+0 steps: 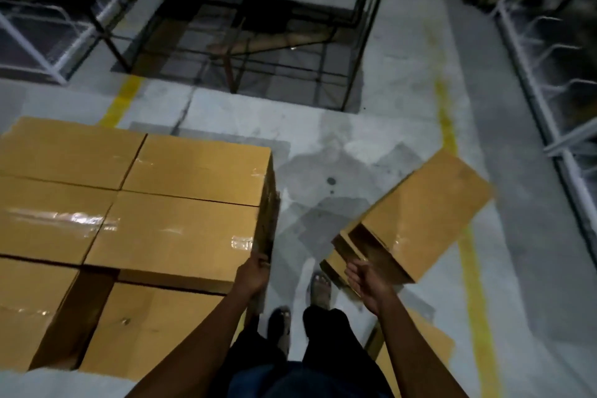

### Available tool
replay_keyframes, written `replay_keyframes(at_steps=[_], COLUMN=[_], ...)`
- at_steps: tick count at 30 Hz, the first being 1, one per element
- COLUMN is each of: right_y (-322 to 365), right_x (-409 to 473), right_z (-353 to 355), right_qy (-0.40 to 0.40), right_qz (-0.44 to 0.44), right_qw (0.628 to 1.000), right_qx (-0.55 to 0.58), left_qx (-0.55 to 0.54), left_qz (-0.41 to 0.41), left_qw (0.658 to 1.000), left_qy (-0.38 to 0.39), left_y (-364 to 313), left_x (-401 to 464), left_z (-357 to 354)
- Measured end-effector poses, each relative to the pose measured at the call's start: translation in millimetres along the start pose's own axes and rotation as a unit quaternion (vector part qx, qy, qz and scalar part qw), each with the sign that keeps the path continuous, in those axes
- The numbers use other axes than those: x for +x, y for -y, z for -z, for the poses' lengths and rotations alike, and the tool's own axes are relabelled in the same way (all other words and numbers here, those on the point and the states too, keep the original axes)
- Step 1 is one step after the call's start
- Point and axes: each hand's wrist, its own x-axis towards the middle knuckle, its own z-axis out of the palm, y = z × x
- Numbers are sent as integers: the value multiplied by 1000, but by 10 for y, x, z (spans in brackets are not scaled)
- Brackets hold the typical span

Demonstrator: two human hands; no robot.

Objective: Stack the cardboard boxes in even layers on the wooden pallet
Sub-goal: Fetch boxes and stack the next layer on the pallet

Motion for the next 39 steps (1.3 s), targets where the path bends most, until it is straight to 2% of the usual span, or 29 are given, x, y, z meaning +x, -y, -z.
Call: replay_keyframes(at_steps=[4, 7, 13, 17, 25, 34, 39], right_y=[-515, -953, -1529, -2013, -3030, -3472, -3484], right_x=[-478, -850, -1493, -1648, -2101, -2504, -2703], right_z=[527, 990, 1594, 1921, 2624, 2800, 2674], right_qy=[-29, -37, -121, -136, -165, -185, -220], right_qz=[-31, -16, 2, 8, 1, 26, 48], right_qw=[998, 991, 967, 957, 947, 933, 924], right_qx=[50, 124, 224, 257, 276, 309, 310], left_qx=[44, 103, 193, 206, 229, 259, 243], left_qz=[-29, -78, -146, -181, -213, -288, -296], left_qw=[998, 988, 960, 949, 929, 890, 887], left_qy=[44, 86, 138, 156, 196, 242, 258], left_y=[-26, -57, -449, -569, -337, -56, -37], left_x=[-167, -188, -561, -980, -1992, -2607, -2576], left_z=[-222, -535, -1056, -1429, -2277, -2630, -2594])
